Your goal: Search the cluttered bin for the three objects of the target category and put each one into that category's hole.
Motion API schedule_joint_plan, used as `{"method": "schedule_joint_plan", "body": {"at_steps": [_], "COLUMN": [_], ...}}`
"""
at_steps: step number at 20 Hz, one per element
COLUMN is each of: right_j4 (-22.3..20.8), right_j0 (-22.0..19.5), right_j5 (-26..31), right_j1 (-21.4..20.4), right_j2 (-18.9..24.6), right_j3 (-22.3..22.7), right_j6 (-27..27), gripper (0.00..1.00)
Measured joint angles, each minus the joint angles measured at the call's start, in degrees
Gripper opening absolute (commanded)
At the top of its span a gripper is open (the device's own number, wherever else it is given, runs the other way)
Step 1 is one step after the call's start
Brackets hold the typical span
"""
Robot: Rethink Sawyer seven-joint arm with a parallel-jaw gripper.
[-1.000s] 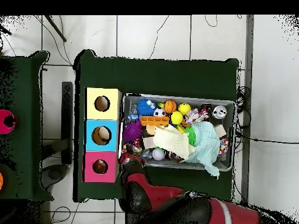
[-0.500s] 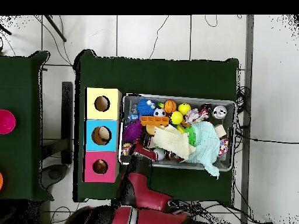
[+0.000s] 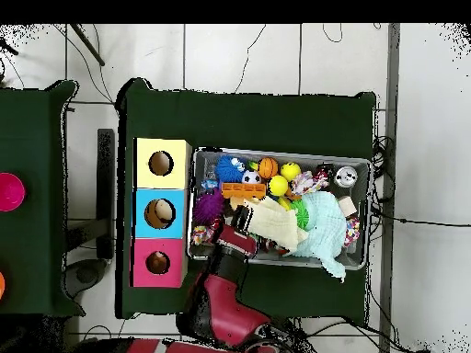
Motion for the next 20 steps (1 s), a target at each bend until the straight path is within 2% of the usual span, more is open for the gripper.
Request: {"method": "schedule_joint_plan", "body": {"at_steps": [2,3,4,5,7,9,13,20], "right_j4": [-4.6,-8.5,-15.5,-17.2,-21.1,-22.4,-22.5,-22.2], "right_j0": [-2.6,-5.1,-10.9,-12.6,-17.6,-21.2,-23.6,-22.4], "right_j5": [3.9,7.9,17.9,21.0,31.6,41.1,47.1,47.3], "right_j1": [-0.2,-0.4,-0.5,-0.5,-0.1,0.5,-1.0,-0.4], "right_j2": [0.6,1.6,4.8,5.8,9.1,11.6,13.8,14.7], "right_j3": [-0.6,-1.3,-3.3,-3.9,-6.1,-8.3,-11.7,-15.5], "right_j6": [0.0,0.0,0.0,0.0,0.0,0.0,0.0,0.0], "gripper": [0.0,0.0,0.0,0.0,0.0,0.0,0.0,0.0]}}
